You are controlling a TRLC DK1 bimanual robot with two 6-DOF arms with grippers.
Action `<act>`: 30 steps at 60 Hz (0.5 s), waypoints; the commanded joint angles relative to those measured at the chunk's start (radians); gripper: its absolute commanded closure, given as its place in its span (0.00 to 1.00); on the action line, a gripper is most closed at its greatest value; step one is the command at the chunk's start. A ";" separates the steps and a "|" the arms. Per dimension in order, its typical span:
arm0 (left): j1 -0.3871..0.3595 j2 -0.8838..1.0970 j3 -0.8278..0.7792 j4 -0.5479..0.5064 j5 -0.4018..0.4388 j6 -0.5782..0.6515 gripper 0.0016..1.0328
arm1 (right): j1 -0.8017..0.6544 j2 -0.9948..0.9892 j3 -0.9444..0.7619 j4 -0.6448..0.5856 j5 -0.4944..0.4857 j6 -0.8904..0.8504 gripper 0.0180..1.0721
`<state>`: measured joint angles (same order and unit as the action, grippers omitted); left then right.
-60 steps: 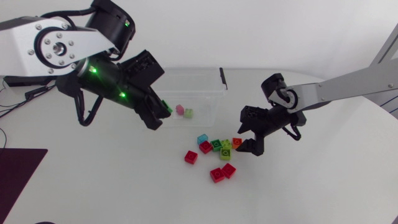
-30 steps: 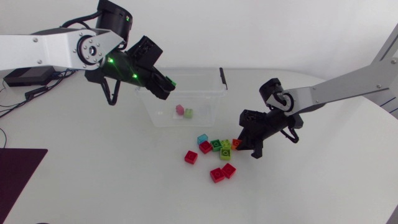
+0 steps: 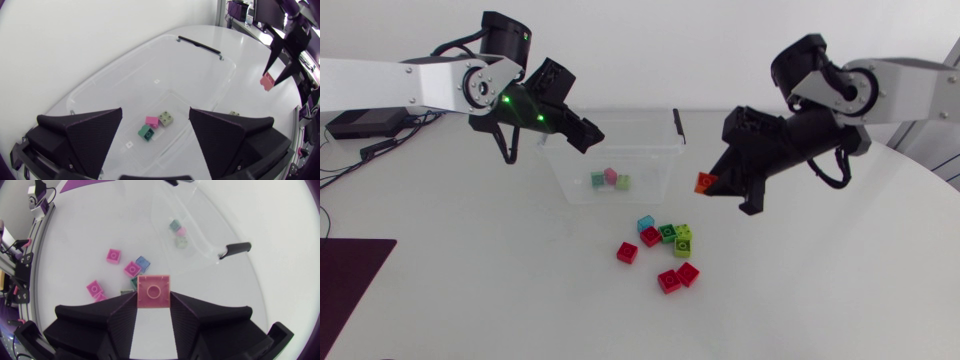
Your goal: Pick up the duplo bricks and place them in the container
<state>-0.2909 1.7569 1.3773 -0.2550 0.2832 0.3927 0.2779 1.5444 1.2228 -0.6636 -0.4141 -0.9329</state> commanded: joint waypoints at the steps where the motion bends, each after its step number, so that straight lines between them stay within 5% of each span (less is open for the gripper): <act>1: 0.006 -0.091 -0.060 -0.032 0.011 0.009 0.04 | 0.030 0.006 0.080 -0.021 0.017 0.059 0.82; 30: -0.059 -0.321 -0.294 -0.213 0.051 0.118 0.05 | 0.121 0.322 0.537 -0.008 0.052 0.218 0.82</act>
<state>-0.3313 1.4612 1.1339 -0.4541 0.3248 0.4755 0.3882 1.8076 1.6978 -0.6765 -0.3691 -0.7506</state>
